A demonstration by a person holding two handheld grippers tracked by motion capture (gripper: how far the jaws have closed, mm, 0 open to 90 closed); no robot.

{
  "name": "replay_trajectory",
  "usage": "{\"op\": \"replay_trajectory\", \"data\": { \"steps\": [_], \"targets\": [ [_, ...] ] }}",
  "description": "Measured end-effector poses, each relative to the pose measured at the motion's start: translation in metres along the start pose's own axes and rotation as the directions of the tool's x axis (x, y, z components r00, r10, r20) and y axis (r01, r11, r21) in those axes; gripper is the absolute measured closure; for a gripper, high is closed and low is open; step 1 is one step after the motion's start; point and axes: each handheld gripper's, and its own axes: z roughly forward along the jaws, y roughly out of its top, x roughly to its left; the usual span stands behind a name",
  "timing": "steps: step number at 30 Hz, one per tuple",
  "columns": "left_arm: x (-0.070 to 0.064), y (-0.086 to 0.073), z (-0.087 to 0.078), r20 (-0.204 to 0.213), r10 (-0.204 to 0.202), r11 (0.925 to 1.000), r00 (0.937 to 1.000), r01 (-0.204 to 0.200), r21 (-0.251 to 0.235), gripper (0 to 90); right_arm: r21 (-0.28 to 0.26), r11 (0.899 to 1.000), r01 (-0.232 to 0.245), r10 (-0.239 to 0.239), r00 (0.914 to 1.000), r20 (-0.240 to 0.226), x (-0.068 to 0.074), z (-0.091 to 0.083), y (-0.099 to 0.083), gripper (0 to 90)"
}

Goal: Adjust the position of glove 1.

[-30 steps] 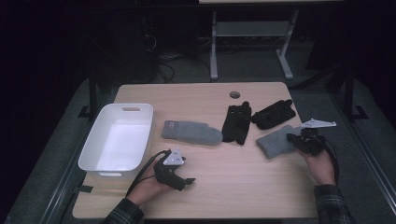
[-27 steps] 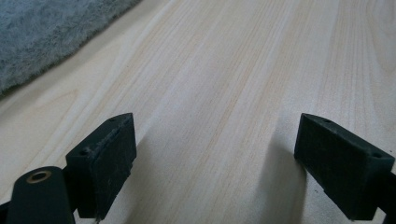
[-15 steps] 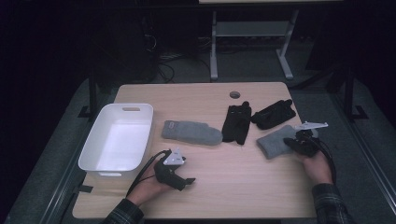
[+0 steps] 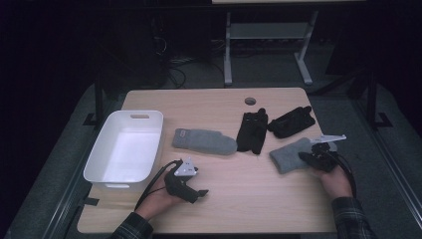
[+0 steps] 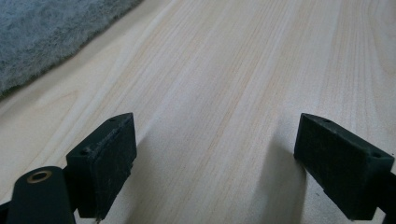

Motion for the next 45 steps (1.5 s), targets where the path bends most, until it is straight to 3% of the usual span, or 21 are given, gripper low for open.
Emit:
{"op": "replay_trajectory", "data": {
  "steps": [6,14,15,19,32,36,42,45],
  "targets": [
    [0.000,0.000,0.000,0.000,0.000,1.0000,1.0000,0.000,-0.001,12.1,0.011,1.000,0.007,-0.006,0.9999,-0.013,0.014,-0.002,-0.002,90.0],
    [0.000,0.000,0.000,-0.001,-0.001,1.0000,1.0000,0.001,-0.001,12.1,0.032,0.998,0.045,-0.044,0.9985,-0.032,0.044,-0.003,-0.002,90.0],
    [0.000,0.000,0.000,-0.002,-0.001,1.0000,1.0000,0.001,-0.001,12.1,0.032,0.998,0.056,-0.055,0.9977,-0.040,0.053,-0.004,-0.003,90.0],
    [0.000,0.000,0.000,-0.002,-0.001,1.0000,1.0000,0.001,-0.001,12.1,0.036,0.997,0.065,-0.063,0.9965,-0.055,0.063,-0.004,-0.003,90.0],
    [0.000,0.000,0.000,-0.002,-0.003,1.0000,1.0000,0.003,-0.003,12.1,0.048,0.993,0.111,-0.104,0.9857,-0.132,0.098,-0.003,-0.003,90.0],
    [-0.001,0.000,0.001,-0.002,-0.009,0.9999,1.0000,0.009,-0.008,12.1,0.052,0.988,0.142,-0.132,0.9778,-0.163,0.111,-0.002,-0.001,90.0],
    [-0.001,0.000,0.001,-0.001,-0.012,0.9999,0.9999,0.012,-0.011,12.1,0.030,0.983,0.179,-0.170,0.9671,-0.189,0.119,-0.004,0.002,90.0],
    [-0.001,0.000,0.001,-0.002,-0.009,0.9999,1.0000,0.009,-0.008,12.1,-0.025,0.987,0.159,-0.161,0.9707,-0.178,0.109,-0.013,0.006,90.0]
  ]
}}
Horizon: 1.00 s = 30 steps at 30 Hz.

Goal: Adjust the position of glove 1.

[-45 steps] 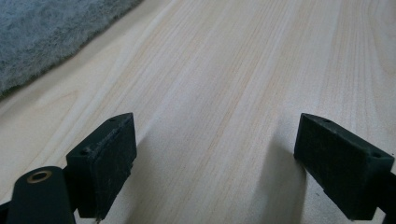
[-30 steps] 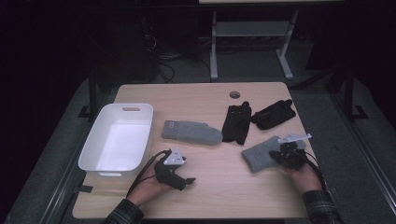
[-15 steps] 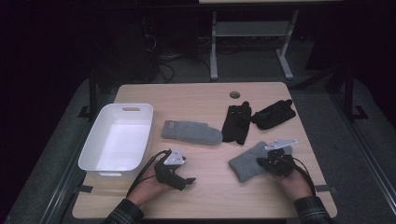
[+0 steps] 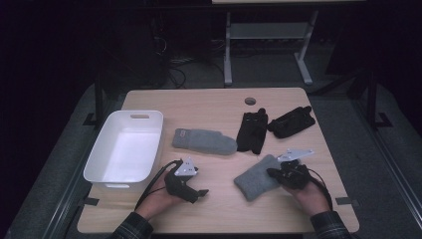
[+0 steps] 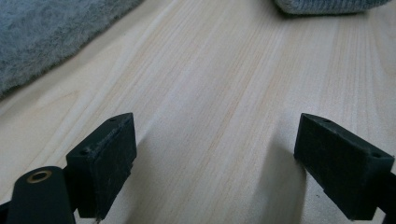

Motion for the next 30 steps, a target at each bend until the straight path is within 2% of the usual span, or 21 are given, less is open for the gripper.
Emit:
{"op": "replay_trajectory", "data": {
  "steps": [2,3,4,5,6,7,8,9,10,11,12,15,16,17,21,29,30],
  "targets": [
    [0.000,0.000,0.000,0.000,-0.001,1.0000,1.0000,0.001,0.000,12.1,-0.024,1.000,-0.014,0.015,0.9994,0.033,-0.011,-0.007,0.001,90.0],
    [0.000,0.000,0.000,0.000,0.000,1.0000,1.0000,0.000,-0.001,12.1,-0.024,1.000,-0.014,0.015,0.9994,0.033,-0.011,-0.007,0.001,90.0],
    [0.000,0.000,0.000,0.000,-0.001,1.0000,1.0000,0.001,-0.001,12.1,-0.033,0.999,-0.013,0.015,0.9984,0.054,-0.019,-0.010,0.001,90.0],
    [0.000,0.000,0.000,-0.002,0.000,1.0000,1.0000,0.000,-0.001,12.1,-0.052,0.998,-0.045,0.050,0.9945,0.092,-0.039,-0.014,0.001,90.0],
    [0.000,0.000,0.000,-0.002,0.000,1.0000,1.0000,0.000,-0.001,12.1,-0.052,0.998,-0.045,0.050,0.9945,0.092,-0.039,-0.014,0.001,90.0],
    [0.000,0.000,0.000,-0.002,0.000,1.0000,1.0000,0.000,-0.002,12.1,-0.057,0.997,-0.052,0.058,0.9918,0.114,-0.048,-0.015,0.000,90.0],
    [0.000,0.000,0.000,-0.002,0.000,1.0000,1.0000,0.000,-0.001,12.1,-0.068,0.995,-0.068,0.077,0.9862,0.147,-0.064,-0.017,-0.002,90.0],
    [0.000,0.000,0.000,-0.002,-0.001,1.0000,1.0000,0.001,-0.001,12.1,-0.068,0.995,-0.068,0.077,0.9862,0.147,-0.064,-0.017,-0.002,90.0],
    [0.000,0.000,0.000,-0.002,-0.002,1.0000,1.0000,0.002,-0.001,12.1,-0.072,0.994,-0.077,0.088,0.9816,0.169,-0.075,-0.017,-0.004,90.0],
    [0.000,0.000,0.000,-0.001,-0.003,1.0000,1.0000,0.003,0.000,12.1,-0.072,0.994,-0.077,0.088,0.9816,0.169,-0.075,-0.017,-0.004,90.0],
    [0.000,0.000,0.000,-0.001,-0.005,1.0000,1.0000,0.005,0.000,12.1,-0.060,0.995,-0.080,0.090,0.9758,0.199,-0.087,-0.016,-0.007,90.0],
    [0.000,0.000,0.000,0.000,-0.004,1.0000,1.0000,0.004,0.001,12.1,-0.042,0.994,-0.097,0.104,0.9733,0.205,-0.098,-0.012,-0.012,90.0],
    [0.000,0.000,0.000,0.000,-0.004,1.0000,1.0000,0.004,0.001,12.1,-0.042,0.994,-0.097,0.104,0.9733,0.205,-0.098,-0.012,-0.012,90.0],
    [0.000,0.000,0.000,0.000,-0.004,1.0000,1.0000,0.004,0.001,12.1,-0.016,0.994,-0.110,0.111,0.9754,0.190,-0.102,-0.009,-0.015,90.0],
    [0.000,0.000,0.000,-0.001,-0.005,1.0000,1.0000,0.005,0.002,12.1,0.006,0.995,-0.100,0.097,0.9809,0.169,-0.100,-0.005,-0.017,90.0],
    [0.000,0.000,0.000,-0.001,-0.001,1.0000,1.0000,0.001,0.002,12.1,0.049,0.996,-0.079,0.073,0.9905,0.117,-0.079,-0.005,-0.020,90.0],
    [0.000,0.000,0.000,-0.001,-0.002,1.0000,1.0000,0.002,0.001,12.1,0.053,0.997,-0.064,0.059,0.9932,0.101,-0.072,-0.006,-0.020,90.0]
  ]
}}
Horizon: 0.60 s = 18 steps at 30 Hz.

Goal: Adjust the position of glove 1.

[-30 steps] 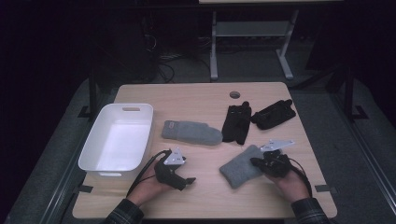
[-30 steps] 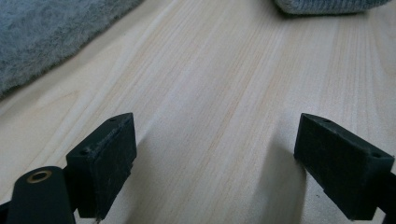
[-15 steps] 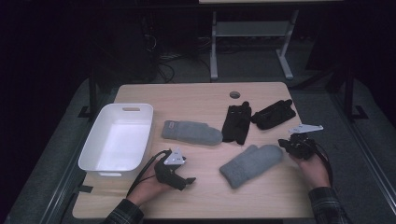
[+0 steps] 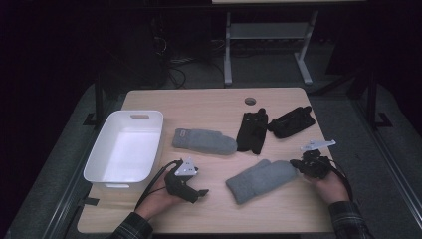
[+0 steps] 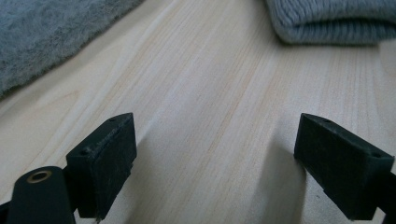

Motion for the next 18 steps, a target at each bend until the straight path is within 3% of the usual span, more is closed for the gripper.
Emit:
{"op": "replay_trajectory", "data": {
  "steps": [7,10,14,15,18],
  "targets": [
    [0.000,0.000,0.000,-0.001,0.006,1.0000,1.0000,-0.006,0.003,12.1,-0.001,0.999,0.039,-0.039,0.9977,-0.055,0.023,0.000,0.004,90.0],
    [0.000,0.000,0.000,-0.001,0.006,1.0000,1.0000,-0.006,0.003,12.1,-0.010,0.999,0.053,-0.054,0.9971,-0.053,0.027,0.001,0.005,89.7],
    [0.000,0.000,0.000,-0.002,0.007,1.0000,1.0000,-0.007,0.003,12.0,-0.054,0.998,0.022,-0.024,0.9992,-0.031,0.019,-0.006,0.002,70.5],
    [0.000,0.000,0.000,-0.002,0.006,1.0000,1.0000,-0.006,0.003,12.0,-0.054,0.998,0.022,-0.024,0.9992,-0.031,0.019,-0.006,0.002,70.5],
    [0.000,0.000,0.000,0.000,-0.004,1.0000,1.0000,0.004,0.003,12.0,-0.098,0.995,-0.002,0.002,1.0000,0.003,0.010,-0.010,-0.006,49.5]
  ]
}}
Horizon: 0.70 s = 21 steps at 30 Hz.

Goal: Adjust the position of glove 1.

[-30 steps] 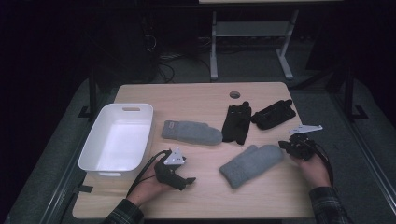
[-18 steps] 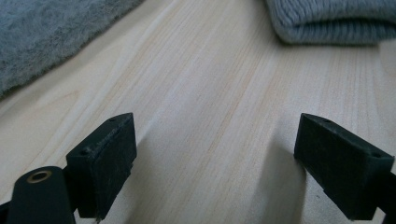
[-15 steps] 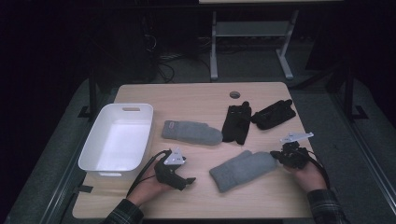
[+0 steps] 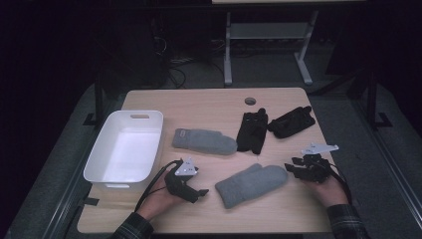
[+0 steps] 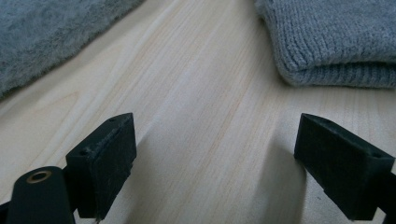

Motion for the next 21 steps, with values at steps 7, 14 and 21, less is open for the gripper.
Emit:
{"op": "replay_trajectory", "data": {
  "steps": [7,14,21],
  "targets": [
    [0.001,0.004,-0.003,-0.022,-0.018,0.9991,0.9996,0.019,0.037,16.9,0.026,0.998,-0.054,0.053,0.9978,0.041,-0.021,0.009,-0.016,28.7],
    [0.001,0.011,-0.006,-0.050,-0.026,0.9984,0.9984,0.029,0.049,25.7,0.002,1.000,-0.031,0.031,0.9983,0.049,-0.023,0.014,-0.021,18.3],
    [0.007,0.030,-0.014,-0.079,-0.053,0.9985,0.9955,0.054,0.009,54.8,-0.024,0.999,-0.032,0.033,0.9982,0.049,-0.024,0.016,-0.023,14.2]
  ]
}}
